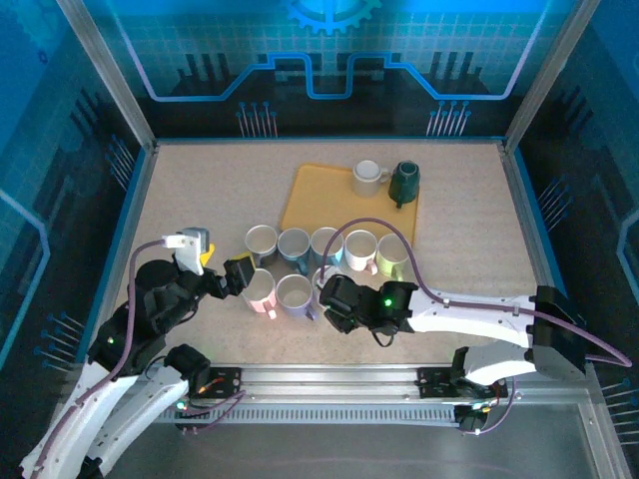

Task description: Turn the mug right side up

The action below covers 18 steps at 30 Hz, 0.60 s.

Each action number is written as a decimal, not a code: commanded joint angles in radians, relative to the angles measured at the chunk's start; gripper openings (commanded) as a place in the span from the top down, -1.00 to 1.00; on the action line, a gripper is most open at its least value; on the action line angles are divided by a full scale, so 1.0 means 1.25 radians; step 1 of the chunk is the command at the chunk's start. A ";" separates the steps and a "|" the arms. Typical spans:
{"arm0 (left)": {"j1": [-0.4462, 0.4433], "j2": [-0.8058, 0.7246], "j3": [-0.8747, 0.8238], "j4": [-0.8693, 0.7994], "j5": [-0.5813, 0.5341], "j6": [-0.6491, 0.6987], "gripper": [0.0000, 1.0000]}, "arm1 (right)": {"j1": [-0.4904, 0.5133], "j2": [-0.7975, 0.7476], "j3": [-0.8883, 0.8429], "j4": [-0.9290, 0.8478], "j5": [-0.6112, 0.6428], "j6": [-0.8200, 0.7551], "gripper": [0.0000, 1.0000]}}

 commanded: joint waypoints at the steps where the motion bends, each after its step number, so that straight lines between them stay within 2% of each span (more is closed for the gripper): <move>1: -0.004 0.018 0.004 -0.015 0.005 0.003 -0.98 | 0.009 -0.020 -0.001 0.006 -0.024 0.014 0.08; 8: -0.004 0.068 0.059 -0.051 0.034 -0.001 -0.98 | 0.001 -0.067 0.037 -0.048 -0.013 -0.012 0.01; 11: -0.003 0.123 0.117 -0.090 -0.003 -0.041 -0.98 | -0.017 -0.113 0.056 -0.075 -0.009 -0.030 -0.06; 14: -0.004 0.219 0.199 -0.146 -0.052 -0.104 -0.98 | -0.059 -0.172 0.062 -0.076 -0.036 -0.040 -0.10; 18: -0.003 0.343 0.262 -0.152 -0.063 -0.188 -0.98 | -0.179 -0.245 0.056 -0.063 -0.118 -0.038 -0.11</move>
